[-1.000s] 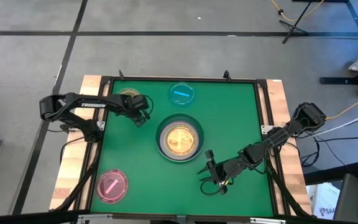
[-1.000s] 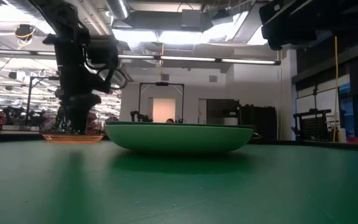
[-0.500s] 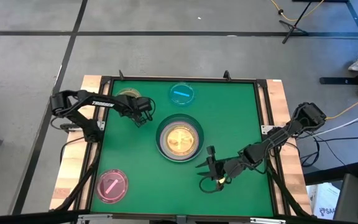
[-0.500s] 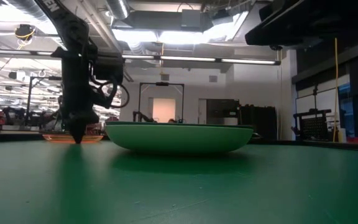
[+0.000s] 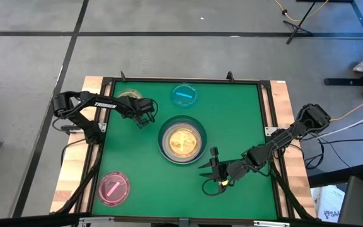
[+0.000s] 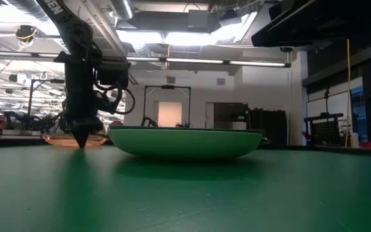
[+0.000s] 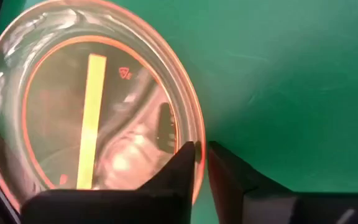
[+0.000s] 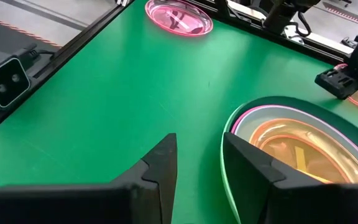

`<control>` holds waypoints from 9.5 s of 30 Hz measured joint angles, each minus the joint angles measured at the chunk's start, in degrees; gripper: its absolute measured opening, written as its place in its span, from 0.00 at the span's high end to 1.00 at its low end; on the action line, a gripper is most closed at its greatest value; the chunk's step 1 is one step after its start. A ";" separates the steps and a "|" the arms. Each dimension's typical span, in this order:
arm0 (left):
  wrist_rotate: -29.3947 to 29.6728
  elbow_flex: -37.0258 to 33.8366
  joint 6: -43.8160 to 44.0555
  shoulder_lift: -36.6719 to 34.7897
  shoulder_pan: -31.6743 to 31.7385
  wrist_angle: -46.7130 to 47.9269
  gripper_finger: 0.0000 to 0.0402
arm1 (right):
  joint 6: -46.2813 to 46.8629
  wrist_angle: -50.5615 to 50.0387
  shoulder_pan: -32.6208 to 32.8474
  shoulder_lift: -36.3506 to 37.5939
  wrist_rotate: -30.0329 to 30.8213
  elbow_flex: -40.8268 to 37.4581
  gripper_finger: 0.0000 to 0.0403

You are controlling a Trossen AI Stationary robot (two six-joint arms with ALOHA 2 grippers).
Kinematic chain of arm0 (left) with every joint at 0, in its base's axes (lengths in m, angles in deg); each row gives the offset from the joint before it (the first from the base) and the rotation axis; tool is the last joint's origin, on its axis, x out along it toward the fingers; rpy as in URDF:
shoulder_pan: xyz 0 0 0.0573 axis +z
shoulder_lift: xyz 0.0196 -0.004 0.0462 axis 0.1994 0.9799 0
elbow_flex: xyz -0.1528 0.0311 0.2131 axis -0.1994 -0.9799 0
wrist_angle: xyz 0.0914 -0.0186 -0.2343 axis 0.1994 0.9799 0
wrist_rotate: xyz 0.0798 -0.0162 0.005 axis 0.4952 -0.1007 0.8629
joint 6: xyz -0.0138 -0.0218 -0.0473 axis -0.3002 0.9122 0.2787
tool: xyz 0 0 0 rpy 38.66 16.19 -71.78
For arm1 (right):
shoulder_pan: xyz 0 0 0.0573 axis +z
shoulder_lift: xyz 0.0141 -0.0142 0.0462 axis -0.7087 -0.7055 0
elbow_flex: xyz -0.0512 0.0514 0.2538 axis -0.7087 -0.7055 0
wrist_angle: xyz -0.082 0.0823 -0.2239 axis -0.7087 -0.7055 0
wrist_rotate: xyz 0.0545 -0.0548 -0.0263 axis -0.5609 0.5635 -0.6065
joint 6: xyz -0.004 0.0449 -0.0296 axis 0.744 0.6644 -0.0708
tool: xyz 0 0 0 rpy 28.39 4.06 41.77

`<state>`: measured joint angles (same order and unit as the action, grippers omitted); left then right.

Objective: Stack plastic plates
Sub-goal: Stack the orange transparent plate on top of the orange transparent plate, then stack the blue transparent plate on top of the orange transparent plate, then stack the pink transparent plate on top of the blue transparent plate

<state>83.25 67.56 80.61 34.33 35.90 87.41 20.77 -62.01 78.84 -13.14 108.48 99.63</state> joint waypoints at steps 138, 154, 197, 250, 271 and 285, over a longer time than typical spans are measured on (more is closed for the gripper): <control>-7.79 3.98 -7.02 1.70 -45.29 -53.03 0.72 | 7.89 -12.67 -56.77 2.00 -15.02 2.54 0.46; -7.74 3.98 -7.02 1.70 -45.16 -51.67 0.72 | 13.94 -29.05 -73.16 -21.83 -32.24 26.63 0.45; -7.77 3.98 -7.06 1.73 -45.16 -50.74 0.72 | 14.30 -32.89 -72.24 -33.57 -44.11 36.72 0.99; -7.69 4.02 -7.02 -4.86 -47.13 -47.08 0.72 | 3.38 -45.17 -57.25 -7.48 -46.57 29.75 1.00; -6.37 4.02 -6.86 -6.86 -49.22 -46.46 0.72 | 4.76 -32.73 -40.97 -14.10 -28.01 25.94 1.00; -6.39 4.02 -6.99 -6.86 -49.03 -46.48 0.72 | 2.02 -34.74 -40.47 -12.45 -29.15 26.05 0.65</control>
<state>76.86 71.58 73.62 27.47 -13.12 40.93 22.78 -96.75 38.38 -25.59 79.33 125.68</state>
